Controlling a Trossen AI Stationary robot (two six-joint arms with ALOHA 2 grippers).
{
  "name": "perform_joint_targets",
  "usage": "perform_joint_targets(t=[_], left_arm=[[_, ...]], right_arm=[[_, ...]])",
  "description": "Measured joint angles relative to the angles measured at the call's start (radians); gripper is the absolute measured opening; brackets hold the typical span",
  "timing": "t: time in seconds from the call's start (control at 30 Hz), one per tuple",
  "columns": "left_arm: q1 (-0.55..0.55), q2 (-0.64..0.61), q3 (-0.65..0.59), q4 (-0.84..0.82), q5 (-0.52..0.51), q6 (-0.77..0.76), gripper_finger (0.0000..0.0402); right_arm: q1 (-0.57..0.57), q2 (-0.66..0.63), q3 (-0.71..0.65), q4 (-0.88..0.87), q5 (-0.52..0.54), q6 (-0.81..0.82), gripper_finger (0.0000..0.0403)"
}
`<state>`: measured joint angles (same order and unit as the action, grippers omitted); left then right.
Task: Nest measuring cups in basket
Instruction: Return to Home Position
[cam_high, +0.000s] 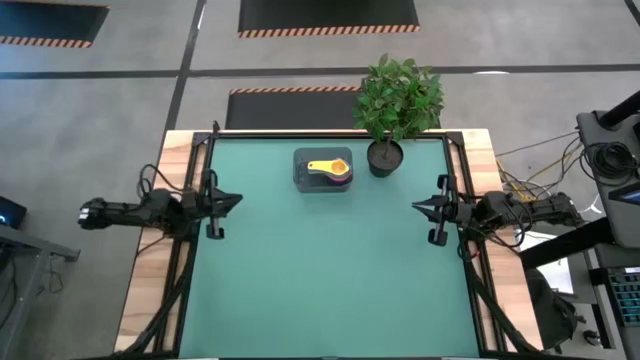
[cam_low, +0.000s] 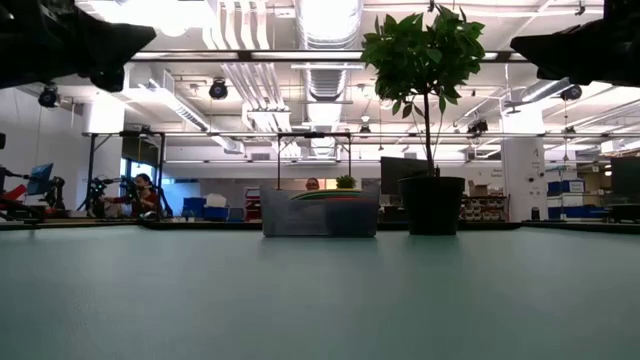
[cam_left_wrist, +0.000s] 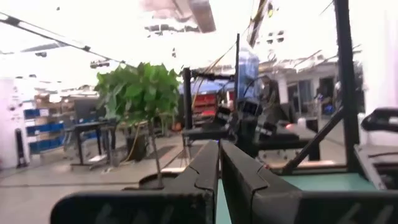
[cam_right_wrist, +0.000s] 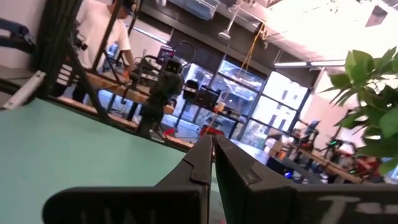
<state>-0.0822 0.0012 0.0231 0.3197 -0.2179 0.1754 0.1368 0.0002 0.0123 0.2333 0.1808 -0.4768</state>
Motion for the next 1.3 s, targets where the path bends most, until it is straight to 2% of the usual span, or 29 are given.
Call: perform_joint_targets(t=[0.33,0.73,1.3], left_arm=[[0.001,0.011,-0.006,-0.043,-0.086,0.009,0.0000],[0.001,0.017,-0.005,-0.048,-0.087,0.008,0.0000],[0.001,0.019,-0.005,-0.047,-0.087,0.007,0.0000]], right_arm=[[0.000,0.034,-0.001,-0.063,0.077,-0.032,0.0009],[0.000,0.048,-0.001,-0.100,0.082,0.188,0.0009],[0.000,0.048,-0.001,-0.102,0.082,0.188,0.0009]])
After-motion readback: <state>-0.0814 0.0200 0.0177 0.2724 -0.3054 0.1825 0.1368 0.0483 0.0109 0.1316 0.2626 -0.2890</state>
